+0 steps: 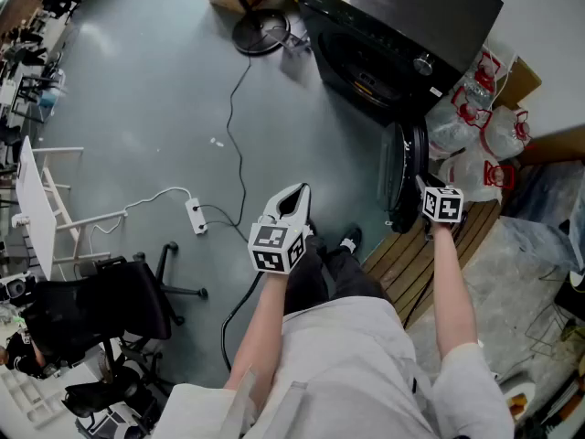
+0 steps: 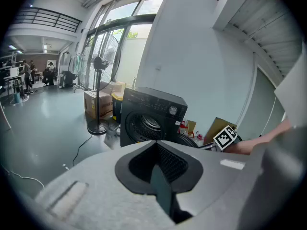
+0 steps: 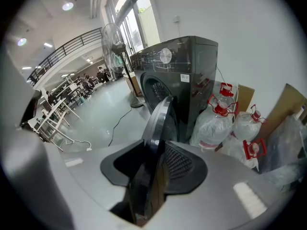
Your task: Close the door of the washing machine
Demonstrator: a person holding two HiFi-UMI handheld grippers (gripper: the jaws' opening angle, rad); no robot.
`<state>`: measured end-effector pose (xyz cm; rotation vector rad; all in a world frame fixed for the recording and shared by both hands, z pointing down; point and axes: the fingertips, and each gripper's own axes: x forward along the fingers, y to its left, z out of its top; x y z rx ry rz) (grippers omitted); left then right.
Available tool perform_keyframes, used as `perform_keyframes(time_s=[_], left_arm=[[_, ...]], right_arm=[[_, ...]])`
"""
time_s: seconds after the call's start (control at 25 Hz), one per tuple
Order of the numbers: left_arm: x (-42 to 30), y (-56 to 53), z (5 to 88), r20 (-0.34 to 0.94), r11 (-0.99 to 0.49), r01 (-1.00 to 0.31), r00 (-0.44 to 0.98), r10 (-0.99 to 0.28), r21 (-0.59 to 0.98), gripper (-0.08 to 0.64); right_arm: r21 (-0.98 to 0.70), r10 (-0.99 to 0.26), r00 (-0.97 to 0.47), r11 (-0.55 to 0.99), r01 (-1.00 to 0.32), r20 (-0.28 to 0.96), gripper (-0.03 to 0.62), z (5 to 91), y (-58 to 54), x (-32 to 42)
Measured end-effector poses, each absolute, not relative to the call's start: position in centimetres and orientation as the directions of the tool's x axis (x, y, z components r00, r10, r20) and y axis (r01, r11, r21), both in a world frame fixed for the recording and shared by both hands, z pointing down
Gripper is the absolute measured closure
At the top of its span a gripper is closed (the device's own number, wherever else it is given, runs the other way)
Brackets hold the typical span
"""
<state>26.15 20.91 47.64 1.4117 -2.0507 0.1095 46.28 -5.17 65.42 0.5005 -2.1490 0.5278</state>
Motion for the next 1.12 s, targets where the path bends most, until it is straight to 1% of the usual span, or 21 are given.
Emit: perform_keyframes(time_s=[0.28,0.52,0.68,0.76,0.96,1.12], left_arm=[[26.2,22.0,47.4,0.495,0.365,-0.855,-0.152,-0.856,0.369,0.555],[24.3,22.6,47.8,0.514,0.380,-0.865,-0.174,-0.840,0.328,0.555],[22.8,22.5,48.0,0.511,0.387,-0.845,-0.164,-0.844,0.368,0.555],[21.9,22.3,48.1,0.516,0.390,-0.845,-0.165,-0.841,0.365,0.554],[19.4,21.9,48.3,0.517,0.358,-0.856,-0.129,-0.846,0.373,0.555],[17.6,20.7,48.1,0.484,0.298,-0.855,-0.063,-0.873,0.425,0.555]], right_arm=[[-0.226,-0.157,-0.581,0.817,-0.530,0.799,0.457,66.0,-5.1,46.2],[-0.222,-0.178,-0.566,0.794,-0.566,0.805,0.459,65.5,-5.0,46.2],[-0.242,-0.159,-0.566,0.787,-0.567,0.809,0.459,65.7,-4.6,45.7],[-0.242,-0.169,-0.558,0.773,-0.586,0.813,0.459,65.5,-4.6,45.7],[-0.260,-0.174,-0.549,0.739,-0.622,0.818,0.456,65.7,-4.1,44.9],[-0.273,-0.172,-0.539,0.713,-0.645,0.824,0.453,65.9,-3.6,44.0]])
